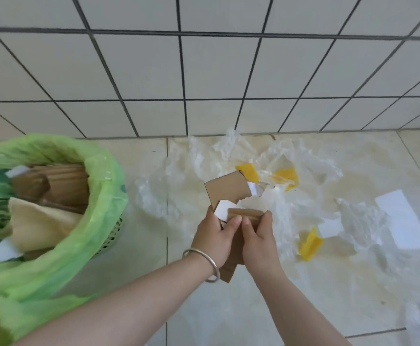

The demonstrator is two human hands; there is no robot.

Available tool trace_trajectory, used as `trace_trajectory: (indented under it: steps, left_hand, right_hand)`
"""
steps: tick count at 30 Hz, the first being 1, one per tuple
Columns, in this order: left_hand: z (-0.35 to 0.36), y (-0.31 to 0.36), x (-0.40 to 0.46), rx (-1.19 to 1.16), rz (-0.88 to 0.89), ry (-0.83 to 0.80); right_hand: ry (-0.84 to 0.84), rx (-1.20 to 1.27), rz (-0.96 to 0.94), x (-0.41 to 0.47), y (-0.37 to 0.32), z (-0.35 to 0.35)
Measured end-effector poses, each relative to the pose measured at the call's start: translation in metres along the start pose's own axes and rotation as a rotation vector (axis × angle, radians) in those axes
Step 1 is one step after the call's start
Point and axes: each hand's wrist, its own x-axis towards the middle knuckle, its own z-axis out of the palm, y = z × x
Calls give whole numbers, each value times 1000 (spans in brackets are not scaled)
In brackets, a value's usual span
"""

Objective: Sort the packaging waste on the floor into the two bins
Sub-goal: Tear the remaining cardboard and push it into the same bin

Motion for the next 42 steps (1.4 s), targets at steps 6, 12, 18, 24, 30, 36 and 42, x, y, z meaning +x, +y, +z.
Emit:
trace_trajectory:
  steps: [6,12,18,24,30,36,42]
  left_hand:
    - [-51,44,-15,2,115,135]
    - [-133,72,-37,-36,190,283]
    - [-216,80,-69,102,142,391]
    - [-288,80,-90,239,177,497]
    - [-344,51,-81,406,106,502]
    - [-347,8,-55,738,-83,189]
    - [-337,-3,-16,975,-223,-58]
  right_hand:
    - [-66,45,-165,-11,-55,15]
    - [-193,-2,-239,-31,-109,64]
    - [-304,-45,-269,-66,-144,134]
    - [-392,-63,-304,-87,-167,196]
    - [-389,-170,-261,-90,-157,249]
    - [-347,-499,-71,-80,-108,263]
    - [-417,-961,16,-60,-95,279]
